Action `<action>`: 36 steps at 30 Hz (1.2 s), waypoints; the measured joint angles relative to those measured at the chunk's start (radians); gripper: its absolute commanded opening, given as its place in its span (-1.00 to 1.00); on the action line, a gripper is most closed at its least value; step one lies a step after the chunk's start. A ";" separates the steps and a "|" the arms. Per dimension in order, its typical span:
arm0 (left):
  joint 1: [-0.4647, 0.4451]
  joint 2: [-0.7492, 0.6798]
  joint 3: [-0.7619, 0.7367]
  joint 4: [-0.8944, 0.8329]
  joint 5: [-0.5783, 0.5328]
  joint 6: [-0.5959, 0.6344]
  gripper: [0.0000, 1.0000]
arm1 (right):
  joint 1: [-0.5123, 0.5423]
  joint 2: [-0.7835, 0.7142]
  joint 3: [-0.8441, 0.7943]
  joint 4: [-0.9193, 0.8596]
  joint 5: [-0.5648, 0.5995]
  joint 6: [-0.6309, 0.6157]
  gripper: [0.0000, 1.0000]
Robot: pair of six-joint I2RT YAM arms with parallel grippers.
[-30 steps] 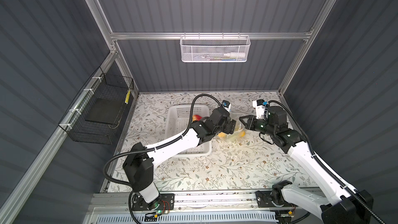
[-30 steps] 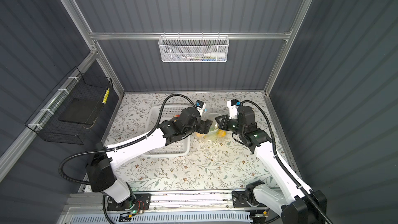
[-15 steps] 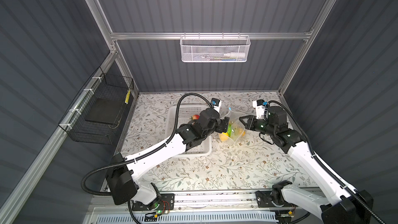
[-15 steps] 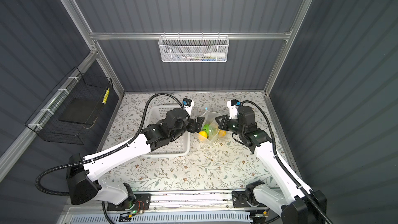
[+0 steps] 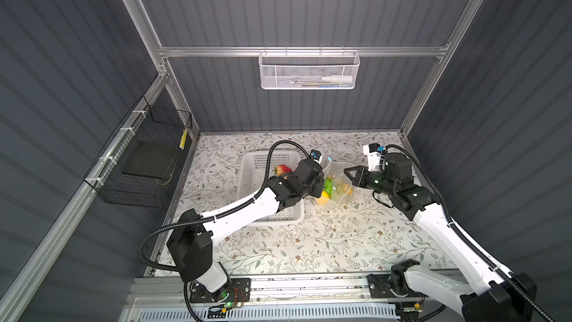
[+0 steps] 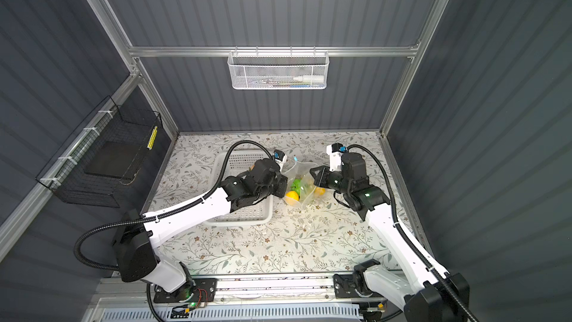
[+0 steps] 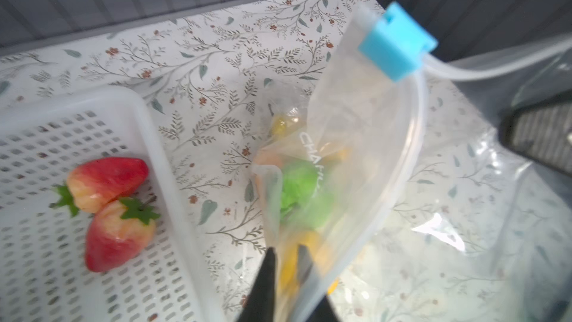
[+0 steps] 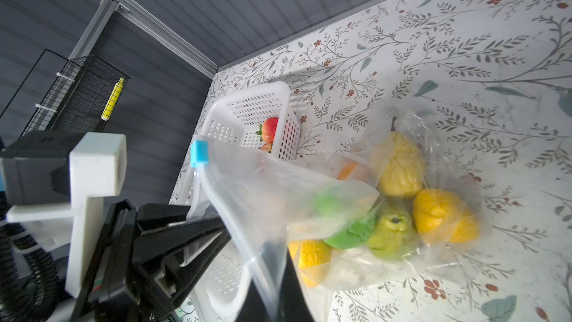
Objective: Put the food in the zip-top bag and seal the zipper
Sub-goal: 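Open the left gripper to release the lemon inside the bag, then withdraw the left gripper from the bag while the right gripper lifts the bag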
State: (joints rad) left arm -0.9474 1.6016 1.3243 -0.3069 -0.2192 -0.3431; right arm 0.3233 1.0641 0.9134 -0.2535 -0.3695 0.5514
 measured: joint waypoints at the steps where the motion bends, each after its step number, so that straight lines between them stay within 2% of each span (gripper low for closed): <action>1: 0.000 0.008 0.016 -0.002 0.014 0.003 -1.00 | 0.000 -0.001 0.003 -0.013 0.010 -0.006 -1.00; 8: 0.000 0.027 0.153 0.023 0.103 0.016 -1.00 | 0.000 -0.056 0.114 -0.142 0.119 -0.088 -1.00; 13: 0.000 0.028 0.210 0.101 0.165 0.018 -1.00 | 0.000 -0.138 0.201 -0.214 0.190 -0.138 -1.00; 20: 0.005 0.028 0.177 0.148 0.159 0.010 -1.00 | 0.000 -0.200 0.216 -0.224 0.193 -0.143 -1.00; 27: 0.053 0.032 0.046 0.158 0.160 -0.049 -1.00 | 0.000 -0.129 0.127 -0.166 0.123 -0.099 -1.00; 31: 0.082 0.032 -0.009 0.154 0.159 -0.082 -0.64 | 0.000 -0.074 0.075 -0.128 0.084 -0.071 -1.00; 32: 0.087 0.032 -0.011 0.151 0.159 -0.090 -0.48 | 0.000 -0.066 0.072 -0.122 0.073 -0.063 -1.00; 34: 0.098 0.029 -0.011 0.151 0.156 -0.097 0.08 | 0.000 -0.056 0.070 -0.105 0.052 -0.055 -1.00; 36: 0.111 0.012 -0.016 0.150 0.155 -0.095 0.41 | 0.000 -0.056 0.070 -0.090 0.039 -0.051 -1.00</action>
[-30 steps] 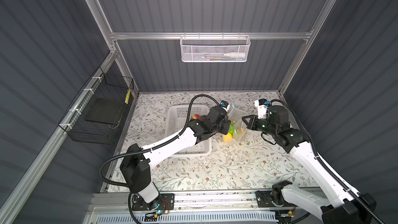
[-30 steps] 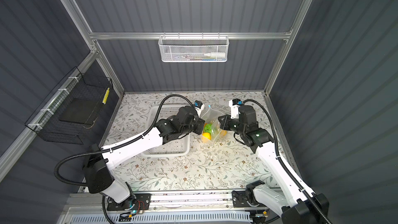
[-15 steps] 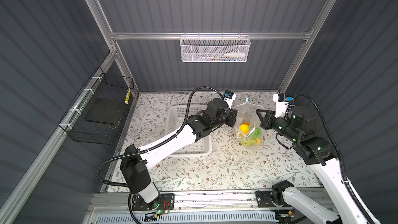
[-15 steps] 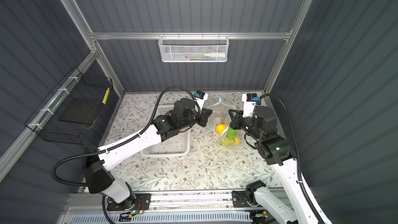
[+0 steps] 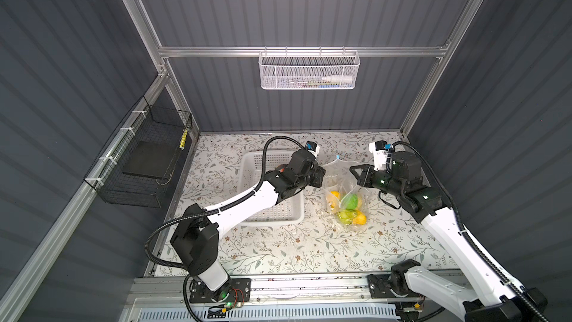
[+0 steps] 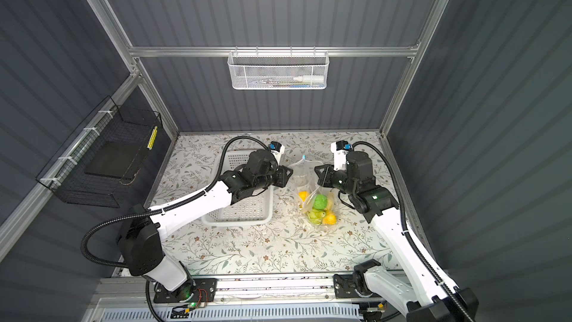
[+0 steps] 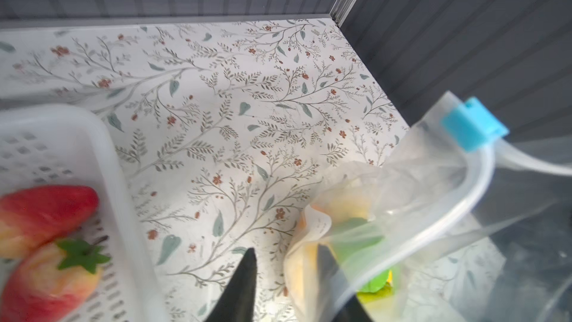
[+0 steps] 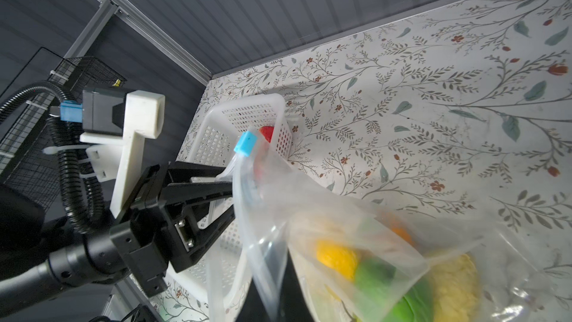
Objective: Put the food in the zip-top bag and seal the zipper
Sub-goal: 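Withdraw the left gripper from the bag while the right gripper lifts the bag, then lower the left gripper into the basket toward the red strawberries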
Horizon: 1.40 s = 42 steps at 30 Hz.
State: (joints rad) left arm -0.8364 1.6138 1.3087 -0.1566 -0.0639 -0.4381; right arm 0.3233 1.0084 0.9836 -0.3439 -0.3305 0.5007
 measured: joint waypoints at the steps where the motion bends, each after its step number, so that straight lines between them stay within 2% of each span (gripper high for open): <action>1: 0.008 -0.016 -0.007 0.001 0.005 -0.004 0.55 | 0.000 0.000 0.000 0.006 -0.005 0.002 -1.00; 4: 0.053 -0.083 -0.042 0.006 0.023 0.001 0.77 | 0.000 0.000 0.000 0.018 -0.013 0.008 -1.00; 5: 0.072 -0.106 -0.053 0.009 0.032 0.003 0.79 | 0.000 0.000 0.000 0.021 -0.015 0.010 -1.00; 12: 0.258 -0.209 -0.121 0.039 0.116 0.037 0.81 | 0.000 0.000 -0.009 0.039 -0.023 0.015 -1.00; 16: 0.349 -0.208 -0.174 0.042 0.167 0.069 0.81 | 0.000 0.000 -0.019 0.042 -0.024 0.015 -1.00; 21: 0.412 -0.157 -0.204 0.047 0.229 0.114 0.82 | 0.000 -0.002 -0.024 0.042 -0.024 0.015 -1.00; 28: 0.439 -0.028 -0.213 0.050 0.293 0.167 0.81 | 0.000 -0.002 -0.030 0.043 -0.024 0.015 -1.00; 42: 0.439 0.221 -0.151 0.046 0.297 0.248 0.79 | 0.000 -0.002 -0.033 0.044 -0.023 0.015 -1.00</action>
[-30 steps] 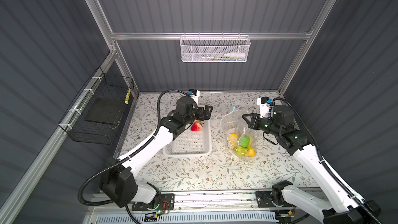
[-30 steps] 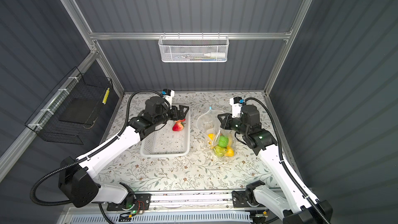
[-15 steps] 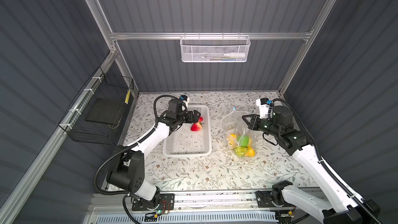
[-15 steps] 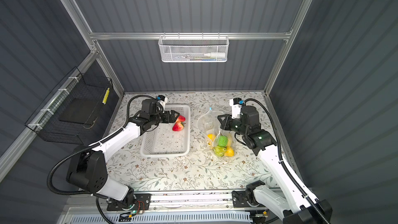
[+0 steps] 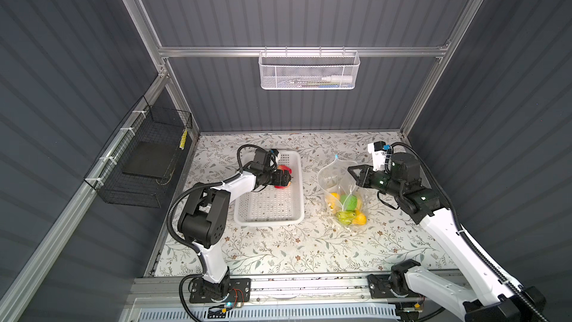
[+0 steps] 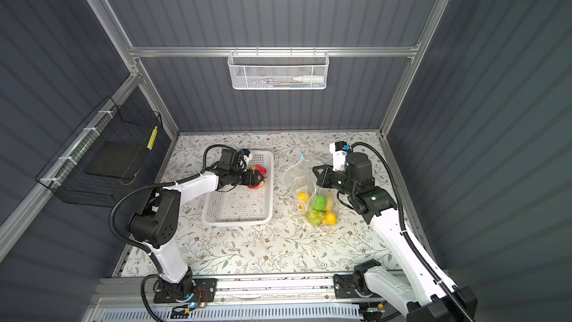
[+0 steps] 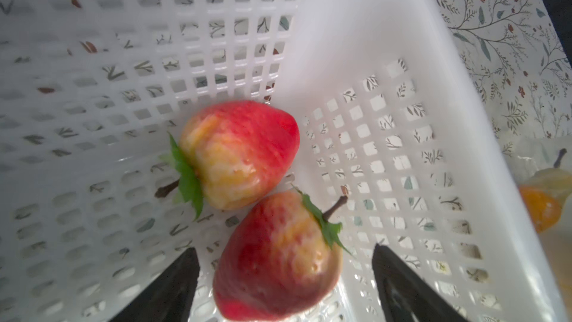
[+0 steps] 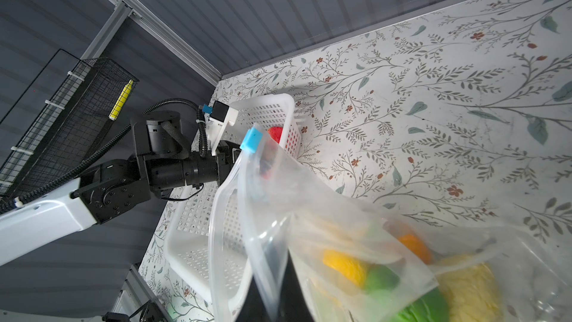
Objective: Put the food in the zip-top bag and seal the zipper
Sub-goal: 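Lower the left gripper into the basket toward the red strawberries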
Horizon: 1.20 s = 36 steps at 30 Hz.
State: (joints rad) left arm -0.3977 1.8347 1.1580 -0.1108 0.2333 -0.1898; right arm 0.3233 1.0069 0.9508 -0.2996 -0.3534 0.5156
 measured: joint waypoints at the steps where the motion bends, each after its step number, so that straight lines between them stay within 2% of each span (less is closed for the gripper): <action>1: 0.000 0.008 0.007 0.000 0.000 0.002 0.79 | 0.000 0.000 0.000 0.000 0.000 0.000 -1.00; 8: -0.001 0.056 0.031 0.005 0.024 -0.001 0.76 | 0.000 0.000 0.000 0.000 0.000 0.000 -1.00; 15: -0.030 0.049 -0.013 0.027 0.024 -0.024 0.74 | 0.000 0.011 0.000 0.001 0.000 0.000 -1.00; 27: -0.114 -0.009 -0.043 -0.033 -0.109 -0.023 0.70 | 0.000 0.018 0.000 0.006 -0.003 0.000 -1.00; 36: -0.118 0.065 0.073 -0.077 -0.198 0.002 0.60 | 0.000 0.018 0.000 0.007 -0.002 0.000 -1.00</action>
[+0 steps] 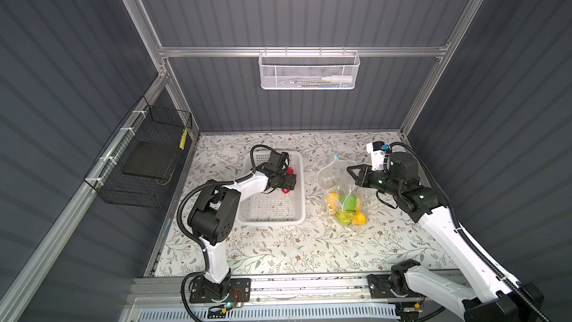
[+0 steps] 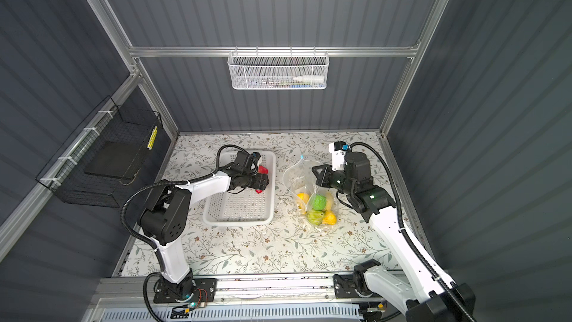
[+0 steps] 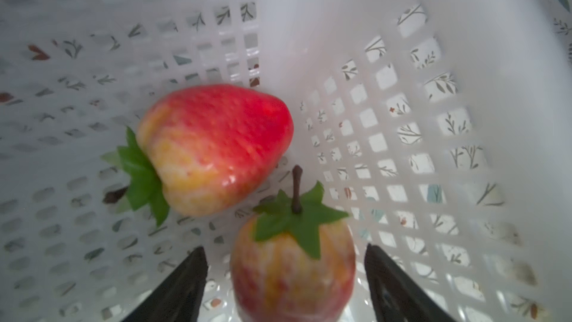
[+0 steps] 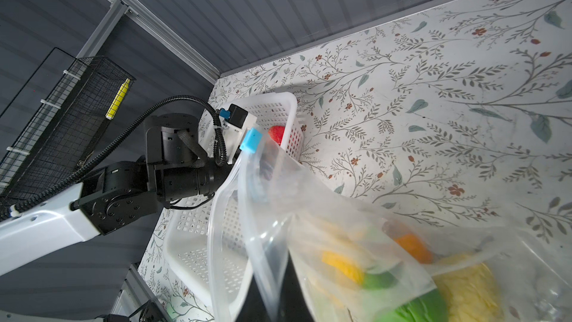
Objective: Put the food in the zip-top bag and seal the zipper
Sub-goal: 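Lower the left gripper into the basket toward the red strawberries, then close the left gripper on the nearer red strawberry and lift it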
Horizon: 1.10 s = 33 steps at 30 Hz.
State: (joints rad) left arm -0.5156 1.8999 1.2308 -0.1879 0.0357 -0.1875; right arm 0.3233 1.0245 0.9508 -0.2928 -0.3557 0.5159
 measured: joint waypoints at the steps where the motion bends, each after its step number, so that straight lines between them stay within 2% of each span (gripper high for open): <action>1: 0.000 0.006 0.006 -0.001 -0.002 0.001 0.59 | 0.000 0.000 0.000 0.000 0.000 0.000 -1.00; 8: -0.001 0.042 0.020 -0.016 -0.012 0.002 0.52 | 0.000 0.000 0.000 0.000 0.000 0.000 -1.00; 18: -0.003 0.048 0.020 -0.026 -0.018 0.013 0.10 | 0.000 0.000 0.000 0.000 0.000 0.000 -1.00; 23: -0.003 0.043 0.019 -0.029 -0.018 0.012 0.04 | 0.000 0.000 0.000 0.000 0.000 0.000 -1.00; 28: -0.007 -0.048 -0.011 -0.035 -0.018 -0.004 0.05 | 0.000 0.000 0.000 0.000 0.001 0.000 -1.00; 33: -0.015 -0.232 -0.048 -0.035 0.018 -0.034 0.06 | 0.000 0.000 0.000 0.001 0.000 0.001 -1.00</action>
State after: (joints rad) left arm -0.5304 1.6676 1.1831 -0.2234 0.0540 -0.2211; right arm 0.3233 1.0241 0.9508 -0.2920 -0.3553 0.5171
